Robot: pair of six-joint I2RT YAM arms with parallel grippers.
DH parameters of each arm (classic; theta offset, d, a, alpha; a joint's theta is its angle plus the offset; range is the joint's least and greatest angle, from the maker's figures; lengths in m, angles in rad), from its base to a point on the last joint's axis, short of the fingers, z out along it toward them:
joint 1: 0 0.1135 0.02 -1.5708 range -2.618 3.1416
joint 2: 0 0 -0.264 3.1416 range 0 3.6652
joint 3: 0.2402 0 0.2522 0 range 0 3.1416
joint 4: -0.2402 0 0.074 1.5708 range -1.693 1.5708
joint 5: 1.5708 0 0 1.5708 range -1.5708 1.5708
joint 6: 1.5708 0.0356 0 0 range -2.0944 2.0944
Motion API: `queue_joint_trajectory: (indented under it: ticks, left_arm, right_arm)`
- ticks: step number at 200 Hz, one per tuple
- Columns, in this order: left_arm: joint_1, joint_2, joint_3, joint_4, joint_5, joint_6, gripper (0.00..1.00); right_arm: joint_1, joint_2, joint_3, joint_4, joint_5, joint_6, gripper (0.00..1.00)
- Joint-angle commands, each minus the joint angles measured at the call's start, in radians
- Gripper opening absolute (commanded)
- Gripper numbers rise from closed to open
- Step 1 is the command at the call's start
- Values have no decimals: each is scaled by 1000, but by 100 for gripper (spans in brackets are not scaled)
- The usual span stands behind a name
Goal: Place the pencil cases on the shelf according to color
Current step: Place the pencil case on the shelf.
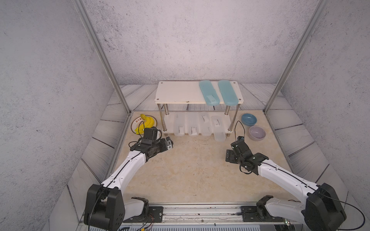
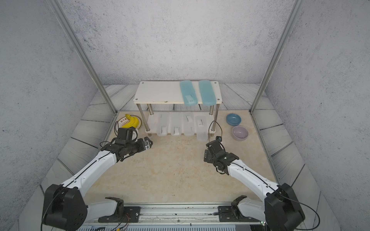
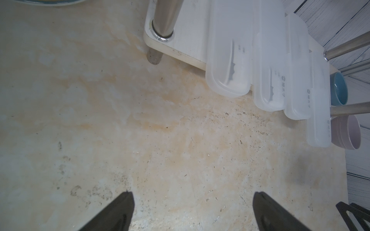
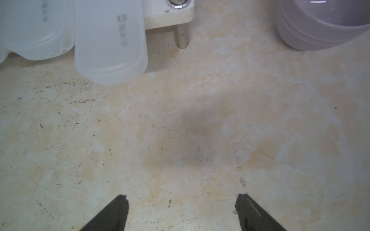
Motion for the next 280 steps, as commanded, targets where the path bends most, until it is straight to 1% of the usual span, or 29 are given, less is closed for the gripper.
queue_joint_trajectory:
  ticks: [1, 19, 36, 73, 85, 140, 170, 202, 280]
  left_arm:
    - [5, -13, -5, -9, -3, 8, 99]
    - [5, -14, -7, -9, -3, 8, 99]
    - [5, -15, -7, -8, -2, 8, 99]
    - [5, -15, -7, -7, 4, 9, 99]
    - [5, -16, -7, -9, 4, 9, 99]
    - [5, -16, -10, -11, 4, 11, 99]
    - [5, -14, -10, -10, 3, 12, 99]
    - [5, -11, -10, -11, 1, 12, 99]
    - [5, 11, -8, -4, 10, 9, 99]
  right_arm:
    - [2, 20, -18, 67, -13, 48, 87]
    - [1, 42, -21, 93, -20, 58, 84]
    - [-4, 70, -18, 113, -27, 72, 77]
    - [-23, 154, 14, 162, -52, 99, 54]
    - [-29, 186, 35, 175, -63, 97, 47]
    - [-83, 341, 160, 212, -163, 94, 25]
    - [-121, 406, 189, 243, -204, 116, 21]
    - [-162, 434, 182, 300, -252, 138, 16]
    - [-202, 478, 195, 396, -332, 173, 16]
